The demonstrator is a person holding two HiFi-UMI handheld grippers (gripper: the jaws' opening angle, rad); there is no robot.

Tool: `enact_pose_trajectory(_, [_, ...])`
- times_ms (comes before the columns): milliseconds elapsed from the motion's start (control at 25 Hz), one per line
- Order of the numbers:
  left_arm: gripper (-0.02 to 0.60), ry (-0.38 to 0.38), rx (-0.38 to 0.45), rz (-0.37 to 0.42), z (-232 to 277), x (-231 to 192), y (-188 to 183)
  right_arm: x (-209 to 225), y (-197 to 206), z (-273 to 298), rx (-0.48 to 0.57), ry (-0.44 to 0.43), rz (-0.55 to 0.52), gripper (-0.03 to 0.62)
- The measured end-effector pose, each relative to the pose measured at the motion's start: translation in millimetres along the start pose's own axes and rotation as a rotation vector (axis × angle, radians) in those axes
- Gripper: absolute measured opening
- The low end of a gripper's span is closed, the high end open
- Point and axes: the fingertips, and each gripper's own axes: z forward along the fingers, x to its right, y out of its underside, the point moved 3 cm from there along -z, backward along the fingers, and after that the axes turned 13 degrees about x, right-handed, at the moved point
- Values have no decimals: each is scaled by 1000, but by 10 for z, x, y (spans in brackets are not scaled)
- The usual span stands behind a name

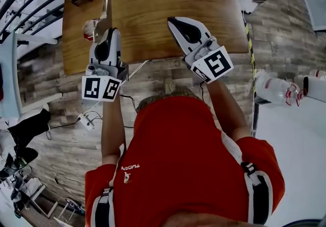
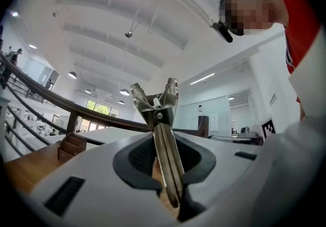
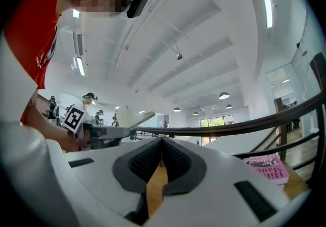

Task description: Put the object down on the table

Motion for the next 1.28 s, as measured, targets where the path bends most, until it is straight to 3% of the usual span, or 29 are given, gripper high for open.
enact_pose_trajectory(400, [69, 33, -134, -19, 482, -223, 505, 464, 429, 258, -72, 43, 30, 25])
enact_pose_trajectory(960, [69, 141, -373, -75, 688, -685, 1463, 492, 817, 527, -178, 135, 5, 25])
enact_pose_trajectory(1280, [69, 134, -507, -86, 735, -810, 1874, 585, 1054, 598, -225, 129, 29, 25])
